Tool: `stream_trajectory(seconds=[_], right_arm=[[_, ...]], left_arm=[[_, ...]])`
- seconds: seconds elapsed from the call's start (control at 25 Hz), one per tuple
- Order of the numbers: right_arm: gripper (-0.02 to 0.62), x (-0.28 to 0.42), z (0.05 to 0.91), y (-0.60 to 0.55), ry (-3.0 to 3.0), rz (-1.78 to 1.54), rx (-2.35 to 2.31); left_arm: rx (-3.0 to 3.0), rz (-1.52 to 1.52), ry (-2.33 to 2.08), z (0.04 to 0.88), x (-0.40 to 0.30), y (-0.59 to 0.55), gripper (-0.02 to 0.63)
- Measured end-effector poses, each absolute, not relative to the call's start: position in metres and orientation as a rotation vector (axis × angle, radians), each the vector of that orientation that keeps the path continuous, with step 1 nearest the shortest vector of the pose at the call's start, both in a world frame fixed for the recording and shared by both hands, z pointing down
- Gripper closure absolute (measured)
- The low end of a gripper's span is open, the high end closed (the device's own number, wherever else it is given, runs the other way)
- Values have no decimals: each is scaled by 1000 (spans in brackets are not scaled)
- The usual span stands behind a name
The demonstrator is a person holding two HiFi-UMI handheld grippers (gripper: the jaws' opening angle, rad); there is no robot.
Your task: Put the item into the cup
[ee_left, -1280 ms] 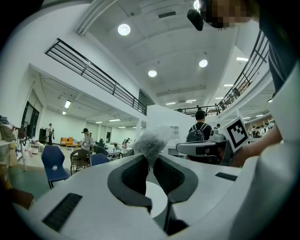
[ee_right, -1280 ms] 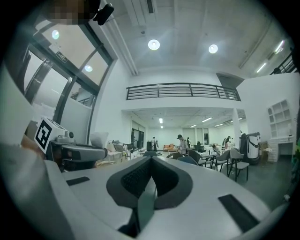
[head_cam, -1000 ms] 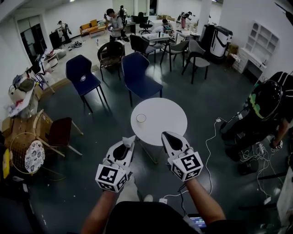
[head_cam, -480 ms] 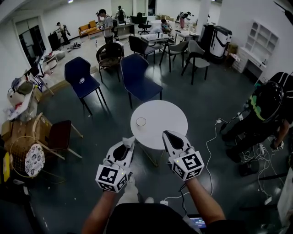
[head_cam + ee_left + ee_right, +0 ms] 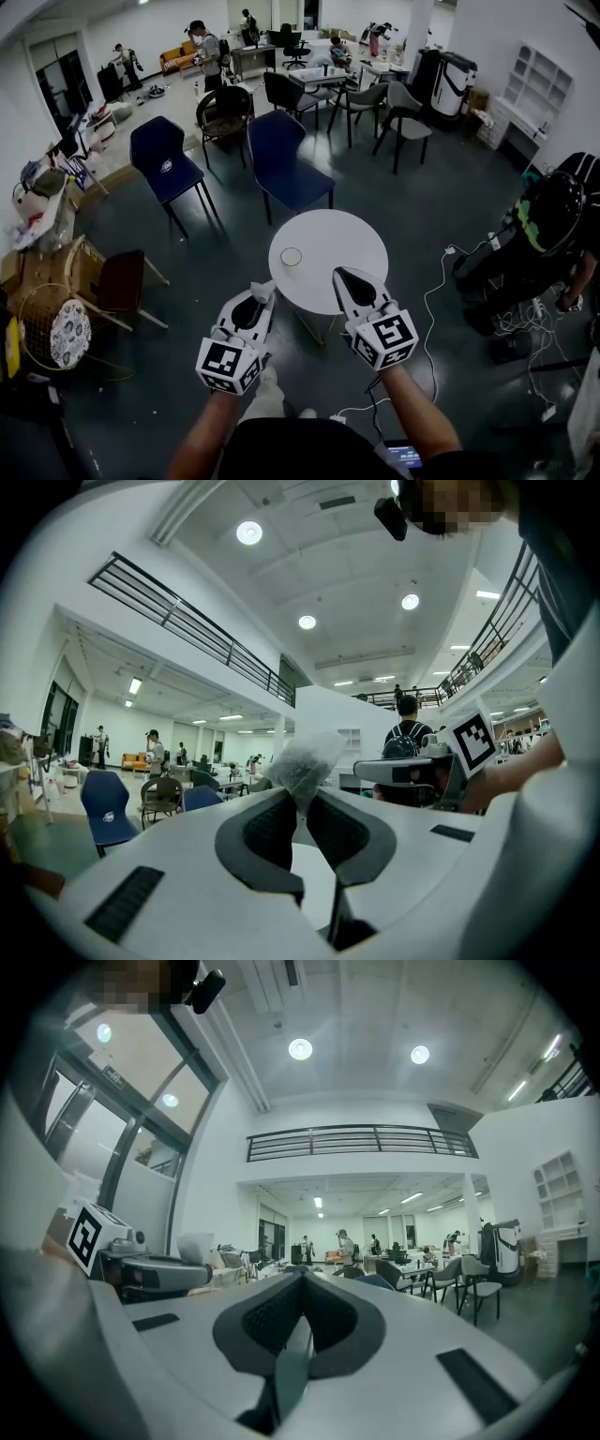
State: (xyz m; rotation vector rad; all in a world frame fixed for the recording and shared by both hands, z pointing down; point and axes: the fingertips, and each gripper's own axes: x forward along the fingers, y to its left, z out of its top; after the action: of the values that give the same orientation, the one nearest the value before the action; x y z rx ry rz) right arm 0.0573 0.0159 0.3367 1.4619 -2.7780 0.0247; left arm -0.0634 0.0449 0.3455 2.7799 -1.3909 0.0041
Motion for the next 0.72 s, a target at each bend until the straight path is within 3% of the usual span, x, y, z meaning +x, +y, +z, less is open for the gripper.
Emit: stream_trajectory(seconds=[0.72], right_arm=[[578,50,347,-82,-2719,85,1499]], left_arm=[[2777,21,-1319,353,-69,-59,561]])
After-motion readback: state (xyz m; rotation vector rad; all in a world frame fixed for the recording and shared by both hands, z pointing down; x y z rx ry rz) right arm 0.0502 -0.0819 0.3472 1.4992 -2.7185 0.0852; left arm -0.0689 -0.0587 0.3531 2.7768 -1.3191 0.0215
